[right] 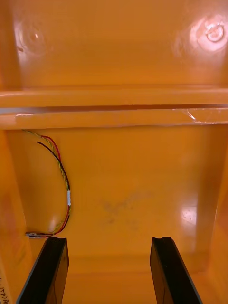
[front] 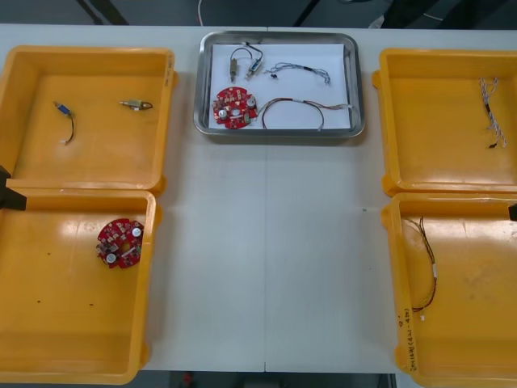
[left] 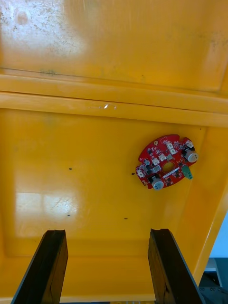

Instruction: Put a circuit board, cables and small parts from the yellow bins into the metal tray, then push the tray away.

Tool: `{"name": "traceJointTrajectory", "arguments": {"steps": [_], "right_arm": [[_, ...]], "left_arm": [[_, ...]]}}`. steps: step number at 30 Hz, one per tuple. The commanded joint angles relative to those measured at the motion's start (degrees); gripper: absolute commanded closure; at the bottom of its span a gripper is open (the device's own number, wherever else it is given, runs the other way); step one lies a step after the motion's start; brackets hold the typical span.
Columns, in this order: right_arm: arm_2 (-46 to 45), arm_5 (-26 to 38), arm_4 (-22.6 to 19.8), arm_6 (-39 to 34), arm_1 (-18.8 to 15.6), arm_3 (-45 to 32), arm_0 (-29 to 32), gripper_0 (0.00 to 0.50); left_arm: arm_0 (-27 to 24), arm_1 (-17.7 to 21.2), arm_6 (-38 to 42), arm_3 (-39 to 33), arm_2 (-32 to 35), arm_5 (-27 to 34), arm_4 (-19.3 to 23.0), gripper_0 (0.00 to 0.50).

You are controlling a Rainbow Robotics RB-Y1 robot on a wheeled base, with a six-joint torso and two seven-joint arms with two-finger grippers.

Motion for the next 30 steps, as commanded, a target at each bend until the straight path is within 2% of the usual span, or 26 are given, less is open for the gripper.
{"name": "traceJointTrajectory", "arguments": {"steps": [1, 13, 30], "right_arm": [[-2.5, 0.2, -0.7, 0.0, -2.2, 0.0, 2.4, 0.000], [-3.1, 0.2, 0.8, 1.7, -2.2, 0.1, 4.5, 0.000], [-3.4, -0.8, 0.0, 2.7, -2.1, 0.1, 6.0, 0.000]], "left_arm": [[0.9, 2.6, -4.5, -1.2, 1.8, -0.5, 0.4, 0.000], [0.9, 2.6, -4.5, -1.2, 1.8, -0.5, 0.4, 0.000], [0.9, 2.6, -4.5, -1.2, 1.8, -0.5, 0.4, 0.000]]}}
